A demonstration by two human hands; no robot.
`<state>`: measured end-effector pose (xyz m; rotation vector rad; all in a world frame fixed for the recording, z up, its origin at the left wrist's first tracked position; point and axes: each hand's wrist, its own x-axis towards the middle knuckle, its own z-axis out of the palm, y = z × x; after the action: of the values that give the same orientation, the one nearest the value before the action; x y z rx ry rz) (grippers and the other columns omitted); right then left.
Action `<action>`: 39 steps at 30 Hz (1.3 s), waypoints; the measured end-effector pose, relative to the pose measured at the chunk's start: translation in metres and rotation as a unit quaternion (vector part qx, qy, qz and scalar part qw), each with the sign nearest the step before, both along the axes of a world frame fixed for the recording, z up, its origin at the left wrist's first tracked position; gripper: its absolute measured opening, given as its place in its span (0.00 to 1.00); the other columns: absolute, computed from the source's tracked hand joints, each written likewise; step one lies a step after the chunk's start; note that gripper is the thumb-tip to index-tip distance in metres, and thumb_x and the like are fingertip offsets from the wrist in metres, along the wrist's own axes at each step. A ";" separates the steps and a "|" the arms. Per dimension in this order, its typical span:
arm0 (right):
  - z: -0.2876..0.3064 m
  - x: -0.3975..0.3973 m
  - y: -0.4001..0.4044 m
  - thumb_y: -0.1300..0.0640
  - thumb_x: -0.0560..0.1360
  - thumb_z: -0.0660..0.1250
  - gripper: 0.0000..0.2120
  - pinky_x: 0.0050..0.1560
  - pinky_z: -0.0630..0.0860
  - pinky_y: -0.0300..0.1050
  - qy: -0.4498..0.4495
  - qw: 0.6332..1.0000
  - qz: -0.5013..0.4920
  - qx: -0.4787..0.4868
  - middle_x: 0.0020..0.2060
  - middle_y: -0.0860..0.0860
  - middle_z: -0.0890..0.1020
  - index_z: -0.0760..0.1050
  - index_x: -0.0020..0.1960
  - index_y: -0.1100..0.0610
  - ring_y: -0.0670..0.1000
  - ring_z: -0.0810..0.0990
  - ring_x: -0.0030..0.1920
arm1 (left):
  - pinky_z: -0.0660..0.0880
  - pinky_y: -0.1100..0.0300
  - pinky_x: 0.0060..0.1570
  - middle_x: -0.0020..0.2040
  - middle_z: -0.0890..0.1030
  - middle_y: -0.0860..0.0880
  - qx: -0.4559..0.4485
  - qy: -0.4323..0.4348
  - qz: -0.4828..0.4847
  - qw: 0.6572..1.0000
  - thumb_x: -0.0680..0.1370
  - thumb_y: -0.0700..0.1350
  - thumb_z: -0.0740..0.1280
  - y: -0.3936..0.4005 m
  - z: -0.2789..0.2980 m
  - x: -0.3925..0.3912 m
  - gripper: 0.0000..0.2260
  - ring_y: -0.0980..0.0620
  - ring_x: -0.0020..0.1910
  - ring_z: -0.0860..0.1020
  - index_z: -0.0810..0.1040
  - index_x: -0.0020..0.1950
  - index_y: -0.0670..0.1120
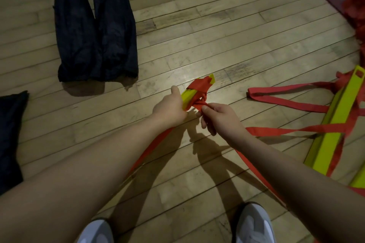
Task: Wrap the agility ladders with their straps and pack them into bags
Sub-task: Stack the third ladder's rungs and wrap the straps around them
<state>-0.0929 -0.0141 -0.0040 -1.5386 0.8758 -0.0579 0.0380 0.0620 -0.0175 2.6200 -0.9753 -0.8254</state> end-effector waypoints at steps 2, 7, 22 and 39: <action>-0.001 -0.001 0.002 0.60 0.82 0.57 0.14 0.25 0.64 0.38 0.006 1.000 0.001 -0.002 0.25 0.53 0.74 0.76 0.43 0.63 0.47 0.67 0.23 | 0.76 0.52 0.41 0.46 0.74 0.47 -0.006 -0.026 -0.011 1.000 0.76 0.46 0.68 0.003 0.001 -0.003 0.21 0.44 0.45 0.77 0.62 0.64 0.44; 0.001 -0.002 0.008 0.59 0.82 0.57 0.14 0.27 0.68 0.39 -0.006 1.000 0.000 0.007 0.27 0.54 0.75 0.76 0.45 0.64 0.48 0.70 0.26 | 0.71 0.55 0.37 0.49 0.77 0.45 -0.013 -0.079 -0.005 0.997 0.77 0.42 0.66 0.007 0.007 -0.014 0.17 0.46 0.42 0.74 0.65 0.63 0.44; 0.005 0.003 0.020 0.55 0.80 0.63 0.13 0.27 0.63 0.36 -0.069 0.995 -0.075 0.021 0.28 0.53 0.73 0.74 0.40 0.62 0.44 0.67 0.25 | 0.63 0.51 0.66 0.72 0.61 0.42 -0.003 0.104 -0.065 0.992 0.77 0.52 0.66 0.038 0.035 -0.011 0.36 0.43 0.71 0.62 0.50 0.77 0.44; 0.015 0.040 0.061 0.57 0.81 0.61 0.13 0.32 0.76 0.44 0.003 0.998 0.061 -0.001 0.26 0.52 0.79 0.77 0.43 0.64 0.50 0.77 0.26 | 0.77 0.52 0.43 0.49 0.76 0.47 -0.048 -0.039 0.056 0.997 0.72 0.50 0.73 0.092 0.025 0.012 0.26 0.46 0.45 0.77 0.63 0.63 0.45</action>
<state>-0.0531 0.0469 0.0106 -1.5917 0.7852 0.0357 0.0502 0.1538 0.0079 2.6146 -0.8569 -0.6386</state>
